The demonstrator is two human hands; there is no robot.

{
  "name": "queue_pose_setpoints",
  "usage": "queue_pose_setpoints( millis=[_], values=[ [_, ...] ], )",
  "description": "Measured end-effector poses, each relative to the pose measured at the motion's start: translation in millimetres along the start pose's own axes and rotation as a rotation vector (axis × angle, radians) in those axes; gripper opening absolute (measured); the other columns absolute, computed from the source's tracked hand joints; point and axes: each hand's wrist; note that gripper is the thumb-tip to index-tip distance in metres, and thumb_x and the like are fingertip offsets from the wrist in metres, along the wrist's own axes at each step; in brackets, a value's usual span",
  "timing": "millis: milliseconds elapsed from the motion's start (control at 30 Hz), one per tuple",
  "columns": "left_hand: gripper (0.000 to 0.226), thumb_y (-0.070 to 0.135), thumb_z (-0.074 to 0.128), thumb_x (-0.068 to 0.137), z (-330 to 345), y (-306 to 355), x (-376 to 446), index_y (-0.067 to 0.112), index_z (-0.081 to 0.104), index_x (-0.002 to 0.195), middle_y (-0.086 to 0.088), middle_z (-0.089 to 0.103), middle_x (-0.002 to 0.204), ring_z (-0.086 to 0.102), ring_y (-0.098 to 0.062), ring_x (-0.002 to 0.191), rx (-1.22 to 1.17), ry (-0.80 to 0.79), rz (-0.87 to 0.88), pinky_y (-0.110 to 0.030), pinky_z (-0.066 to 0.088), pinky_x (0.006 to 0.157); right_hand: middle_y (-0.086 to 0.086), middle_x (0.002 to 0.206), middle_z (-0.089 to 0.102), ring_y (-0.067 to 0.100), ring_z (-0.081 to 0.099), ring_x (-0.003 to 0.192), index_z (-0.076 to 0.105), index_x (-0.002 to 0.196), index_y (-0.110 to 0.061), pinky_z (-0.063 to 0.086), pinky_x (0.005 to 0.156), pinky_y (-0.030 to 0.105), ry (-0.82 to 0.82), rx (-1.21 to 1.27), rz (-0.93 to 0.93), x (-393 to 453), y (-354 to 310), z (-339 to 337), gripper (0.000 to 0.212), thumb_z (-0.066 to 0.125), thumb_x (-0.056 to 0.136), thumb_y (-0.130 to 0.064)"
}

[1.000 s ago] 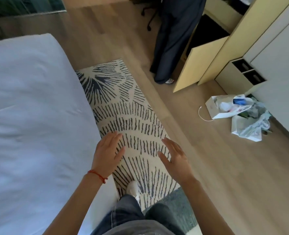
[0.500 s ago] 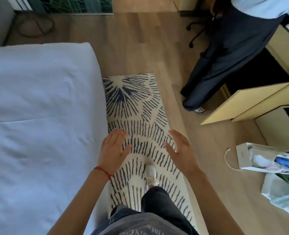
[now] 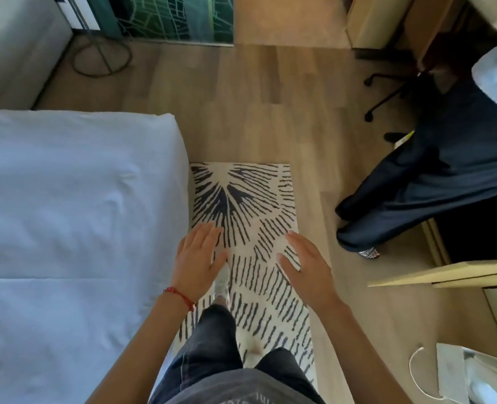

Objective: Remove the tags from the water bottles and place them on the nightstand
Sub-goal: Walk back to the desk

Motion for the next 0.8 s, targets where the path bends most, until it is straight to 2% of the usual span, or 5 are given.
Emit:
queue_pose_setpoints(
  millis=[133,233,367,700,800],
  values=[
    [0.049,0.029,0.052,0.090,-13.3,-25.7,94.8,0.009,0.041,0.134,-0.012,0.040,0.143,0.029,-0.029,0.136,-0.007,-0.005,0.000,-0.043,0.026,0.109,-0.008,0.148,0.035,0.007,0.029,0.136,0.038,0.139,-0.023,0.024,0.110,0.022,0.026,0.013,-0.005,97.1,-7.1,-4.5,0.047,0.047,0.094,-0.035],
    [0.049,0.034,0.049,0.091,-35.6,-43.5,164.5,0.008,0.043,0.132,-0.014,0.043,0.141,0.032,-0.031,0.134,0.005,-0.015,0.001,-0.045,0.028,0.108,-0.004,0.147,0.037,0.009,0.030,0.136,0.040,0.138,-0.019,0.022,0.108,0.018,0.041,0.007,0.020,168.2,-20.1,-11.0,0.047,0.048,0.094,-0.033],
    [0.079,0.062,0.017,0.086,-68.2,-62.3,248.8,0.003,0.048,0.128,-0.019,0.048,0.135,0.039,-0.036,0.129,0.033,-0.038,0.033,-0.047,0.033,0.104,-0.002,0.146,0.039,0.011,0.033,0.135,0.041,0.137,-0.017,0.024,0.110,0.022,0.100,-0.003,0.028,251.8,-38.3,-26.9,0.048,0.049,0.093,-0.033],
    [0.053,0.038,0.044,0.087,-73.9,-77.8,435.2,0.004,0.048,0.128,-0.017,0.046,0.137,0.037,-0.034,0.130,0.000,-0.090,-0.067,-0.049,0.033,0.107,0.008,0.140,0.048,0.025,0.042,0.131,0.048,0.131,-0.009,0.031,0.111,0.038,0.101,-0.111,0.097,425.5,-13.6,-61.2,0.045,0.055,0.091,-0.027],
    [0.064,0.049,0.032,0.085,-69.4,-70.1,505.1,0.004,0.048,0.127,-0.016,0.045,0.138,0.034,-0.033,0.133,-0.007,-0.079,-0.056,-0.047,0.031,0.108,0.008,0.141,0.046,0.024,0.040,0.132,0.047,0.133,-0.010,0.029,0.112,0.038,0.095,-0.105,0.092,493.2,-1.8,-77.5,0.046,0.054,0.091,-0.028]
  ],
)
Point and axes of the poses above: each hand's wrist, its own x-axis towards the middle knuckle, its own z-axis out of the palm, y = z × x
